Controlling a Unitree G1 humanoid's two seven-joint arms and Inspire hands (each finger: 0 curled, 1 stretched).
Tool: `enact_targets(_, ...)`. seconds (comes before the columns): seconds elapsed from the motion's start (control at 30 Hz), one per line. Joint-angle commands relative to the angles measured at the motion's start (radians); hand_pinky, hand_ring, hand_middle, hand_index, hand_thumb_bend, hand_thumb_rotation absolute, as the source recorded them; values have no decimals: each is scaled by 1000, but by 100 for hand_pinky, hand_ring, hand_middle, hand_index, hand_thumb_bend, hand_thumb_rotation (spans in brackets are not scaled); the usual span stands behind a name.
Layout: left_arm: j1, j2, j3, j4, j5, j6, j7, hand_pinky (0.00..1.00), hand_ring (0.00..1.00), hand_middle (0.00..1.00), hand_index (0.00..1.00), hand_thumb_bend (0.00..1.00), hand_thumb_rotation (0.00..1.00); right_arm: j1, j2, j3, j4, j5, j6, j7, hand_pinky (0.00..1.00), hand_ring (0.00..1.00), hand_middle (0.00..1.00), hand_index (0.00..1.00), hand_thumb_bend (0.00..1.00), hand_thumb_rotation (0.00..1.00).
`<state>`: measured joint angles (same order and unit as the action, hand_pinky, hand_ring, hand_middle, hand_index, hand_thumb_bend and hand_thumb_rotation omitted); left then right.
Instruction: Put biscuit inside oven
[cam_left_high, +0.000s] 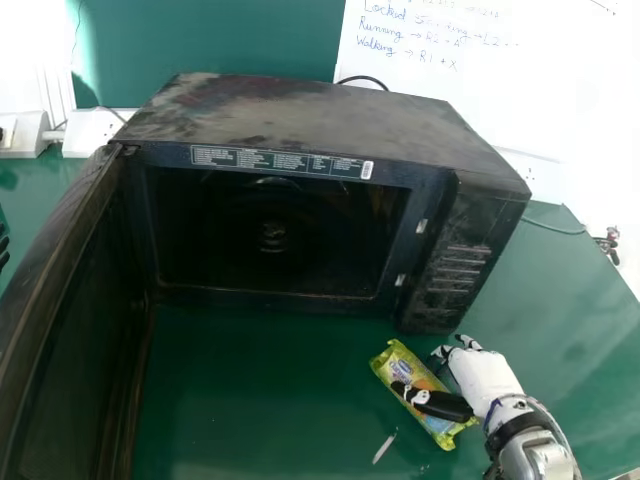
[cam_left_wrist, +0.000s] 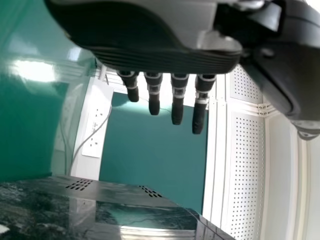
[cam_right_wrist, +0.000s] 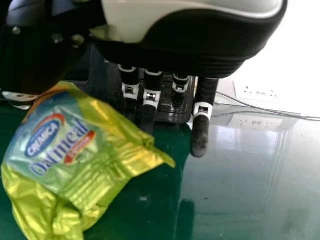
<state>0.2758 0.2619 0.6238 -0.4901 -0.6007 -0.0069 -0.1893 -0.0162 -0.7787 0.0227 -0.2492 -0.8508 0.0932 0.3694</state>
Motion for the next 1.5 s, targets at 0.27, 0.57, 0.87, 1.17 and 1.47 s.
enact_targets(0.27,11,5,9,-14,7,0,2,100,97,93,84,100,99,7,-4,53,83,65,12,85,24,40,57,69,90,34)
enact_targets(0.57,14,5,10,-20,-1,4,5,100,98,93,84,100,99,-19,-26,69,92,81,19,96,17,29,43,66,89,31)
enact_targets(0.87,8,7,8,-14,-9,7,3,100,98,94,84,100,98,-17,-65,58,31,88,30,141,14,25,40,68,92,30)
enact_targets(1.17,11,4,6,-22,-3,6,7,100,98,94,84,100,99,-8,-114,14,-31,125,42,222,26,41,55,71,91,34)
enact_targets(1.47,15,7,9,-32,-7,6,4,100,98,93,84,100,99,-33,-137,23,-24,135,55,279,21,32,46,68,92,32)
